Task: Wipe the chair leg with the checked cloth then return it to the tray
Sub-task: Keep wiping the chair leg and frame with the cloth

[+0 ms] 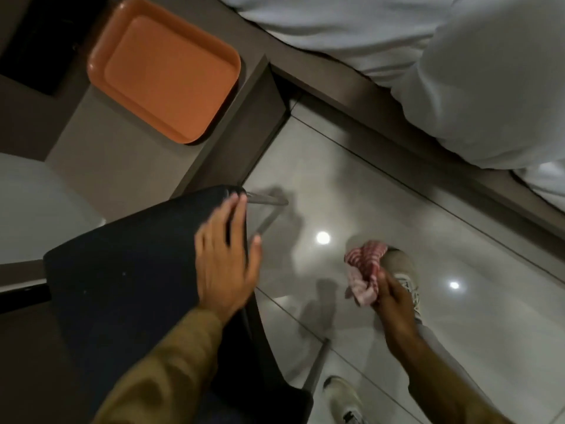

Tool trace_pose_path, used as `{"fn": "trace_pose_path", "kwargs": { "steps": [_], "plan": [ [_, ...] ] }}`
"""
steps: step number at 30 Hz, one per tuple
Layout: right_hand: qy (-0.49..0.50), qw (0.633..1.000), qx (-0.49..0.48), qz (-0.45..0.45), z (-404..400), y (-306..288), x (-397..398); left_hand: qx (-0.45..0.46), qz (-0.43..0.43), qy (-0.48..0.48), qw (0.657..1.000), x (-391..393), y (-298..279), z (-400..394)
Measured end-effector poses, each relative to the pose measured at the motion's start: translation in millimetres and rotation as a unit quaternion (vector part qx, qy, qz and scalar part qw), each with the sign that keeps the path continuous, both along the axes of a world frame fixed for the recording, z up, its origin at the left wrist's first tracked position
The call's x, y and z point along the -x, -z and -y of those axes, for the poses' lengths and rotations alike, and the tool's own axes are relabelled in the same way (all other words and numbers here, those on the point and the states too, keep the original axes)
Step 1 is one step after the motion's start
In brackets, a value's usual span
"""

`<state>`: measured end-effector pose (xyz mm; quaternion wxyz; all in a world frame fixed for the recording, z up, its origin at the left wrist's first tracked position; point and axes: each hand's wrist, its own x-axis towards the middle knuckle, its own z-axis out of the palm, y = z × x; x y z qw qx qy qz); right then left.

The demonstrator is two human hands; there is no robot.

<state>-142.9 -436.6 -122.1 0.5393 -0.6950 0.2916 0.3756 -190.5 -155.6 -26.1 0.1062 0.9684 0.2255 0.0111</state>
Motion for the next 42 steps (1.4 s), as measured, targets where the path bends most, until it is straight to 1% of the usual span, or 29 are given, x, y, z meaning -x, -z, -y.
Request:
{"fn": "trace_pose_path", "kwargs": {
  "steps": [3,5,7,9,11,13,15,16,18,21,24,27,29,31,33,34,37,38,40,42],
  "plan": [
    [0.005,0.998,-0.023,0.051,-31,0,-41,0.033,0.008,-0.059,0.998,-76,1,-53],
    [0.001,0.996,-0.035,0.077,-60,3,-59,0.052,-0.002,-0.103,0.993,-105,8,-73],
    [-0.005,0.994,-0.051,0.101,-94,5,-70,0.070,-0.017,-0.122,0.990,-115,14,-79],
    [-0.014,0.990,-0.065,0.125,-126,3,-72,0.068,-0.016,-0.115,0.991,-113,14,-76],
    [-0.017,0.988,-0.080,0.128,-167,-4,-69,0.072,-0.025,-0.116,0.990,-113,13,-78],
    [-0.044,0.983,-0.126,0.126,-210,-20,-61,0.081,-0.032,-0.116,0.989,-114,12,-80],
    [-0.065,0.970,-0.203,0.115,-246,-33,-52,0.085,-0.037,-0.117,0.989,-116,13,-82],
    [-0.061,0.963,-0.239,0.105,-257,-32,-48,0.083,-0.038,-0.120,0.989,-116,13,-82],
    [-0.052,0.960,-0.259,0.093,-264,-22,-44,0.072,-0.038,-0.124,0.989,-117,15,-81],
    [-0.049,0.969,-0.225,0.084,-266,7,-42,0.066,-0.039,-0.123,0.989,-116,18,-80],
    [-0.077,0.973,-0.197,0.094,-269,41,-46,0.066,-0.034,-0.115,0.991,-114,21,-81],
    [-0.087,0.981,-0.168,0.033,-271,83,-66,0.064,-0.026,-0.115,0.991,-112,26,-81],
    [-0.048,0.985,-0.162,-0.022,-274,94,-80,0.070,-0.019,-0.116,0.991,-111,25,-81],
    [-0.038,0.986,-0.156,-0.043,-278,86,-85,0.074,-0.020,-0.117,0.990,-111,25,-82],
    [-0.041,0.986,-0.151,-0.048,-275,65,-81,0.075,-0.029,-0.121,0.989,-110,24,-82],
    [-0.047,0.984,-0.165,-0.039,-271,48,-78,0.077,-0.033,-0.121,0.989,-111,23,-82],
    [-0.109,0.966,-0.234,0.032,-254,-5,-65,0.078,-0.044,-0.118,0.989,-113,20,-82],
    [-0.118,0.961,-0.250,0.031,-251,-15,-62,0.076,-0.051,-0.116,0.989,-113,20,-82],
    [-0.112,0.961,-0.252,0.034,-252,-19,-59,0.070,-0.062,-0.112,0.989,-113,19,-82],
    [-0.087,0.968,-0.230,0.060,-257,-3,-58,0.070,-0.060,-0.109,0.990,-114,19,-81]
  ]
}}
